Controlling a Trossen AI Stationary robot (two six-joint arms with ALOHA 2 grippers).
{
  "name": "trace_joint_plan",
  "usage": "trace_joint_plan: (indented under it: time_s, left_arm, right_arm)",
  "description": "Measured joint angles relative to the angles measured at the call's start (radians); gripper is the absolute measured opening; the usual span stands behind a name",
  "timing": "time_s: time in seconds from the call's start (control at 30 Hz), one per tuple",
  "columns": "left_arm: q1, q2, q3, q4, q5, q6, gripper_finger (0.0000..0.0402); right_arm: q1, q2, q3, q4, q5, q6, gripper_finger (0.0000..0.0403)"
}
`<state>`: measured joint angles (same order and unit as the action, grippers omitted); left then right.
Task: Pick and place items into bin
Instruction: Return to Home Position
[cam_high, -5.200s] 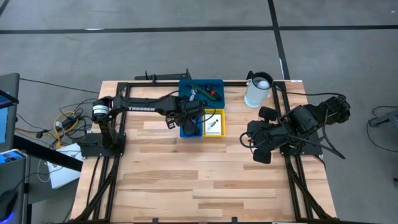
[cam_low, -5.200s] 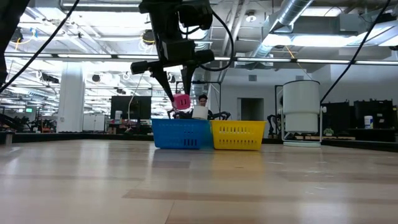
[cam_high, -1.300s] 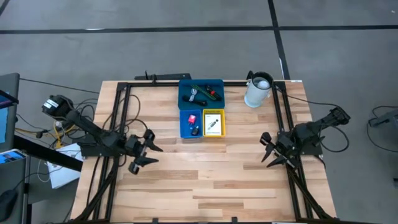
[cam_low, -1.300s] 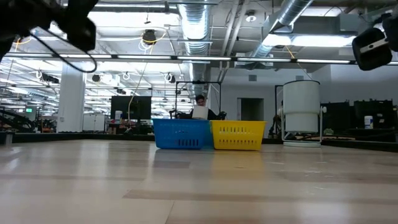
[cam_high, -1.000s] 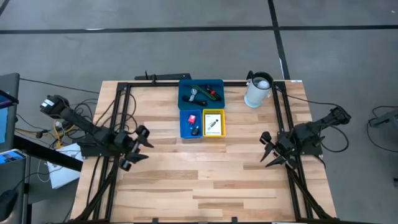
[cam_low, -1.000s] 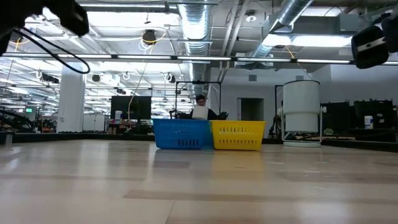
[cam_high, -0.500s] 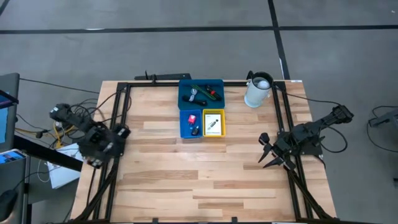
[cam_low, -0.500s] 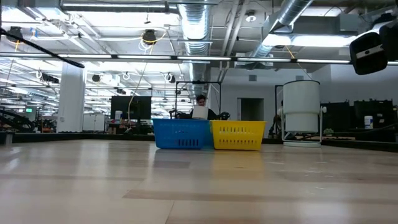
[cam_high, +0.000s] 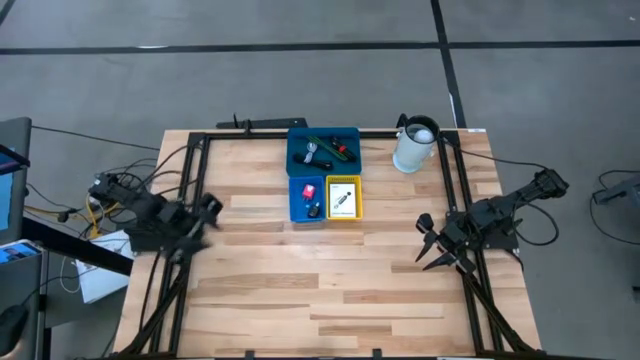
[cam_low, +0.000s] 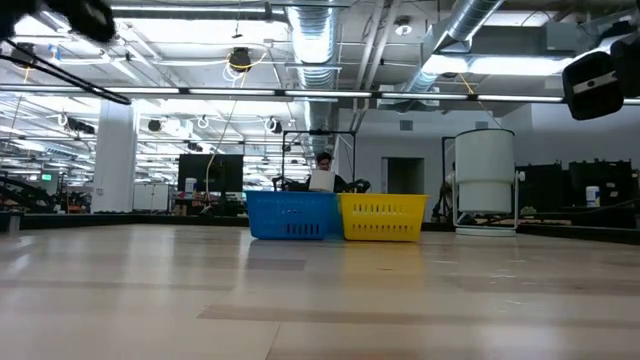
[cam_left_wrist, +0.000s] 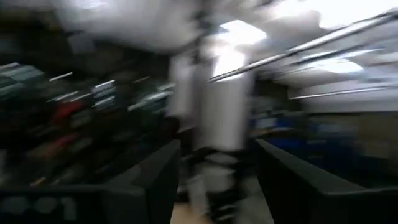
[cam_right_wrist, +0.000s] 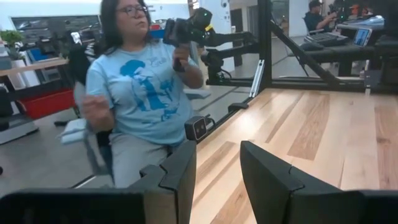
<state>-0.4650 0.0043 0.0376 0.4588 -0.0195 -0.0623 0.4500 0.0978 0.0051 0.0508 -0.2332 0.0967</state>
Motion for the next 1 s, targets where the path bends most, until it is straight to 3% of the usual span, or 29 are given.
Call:
trace_joint_plan:
  time_s: [0.13,0.27,0.43,1.0]
  left_arm:
    - [0.001,0.0,0.0,-0.174,-0.323,-0.024,0.0192]
    - [0.001,0.0,0.001,-0.359,-0.446,0.025,0.0192]
    - [0.001,0.0,0.005,-0.468,-0.445,0.023,0.0192]
    - [0.001,0.009,0.006,-0.475,-0.406,0.037,0.0192]
  right_arm:
    - [0.0,-0.001,0.0,0.0,0.0,0.0,0.0118]
    - [0.0,-0.001,0.0,0.001,0.0,0.0,0.0118]
    - [0.0,0.0,0.0,0.001,0.0,0.0,0.0118]
    - [0.0,-0.001,0.0,0.001,0.0,0.0,0.0118]
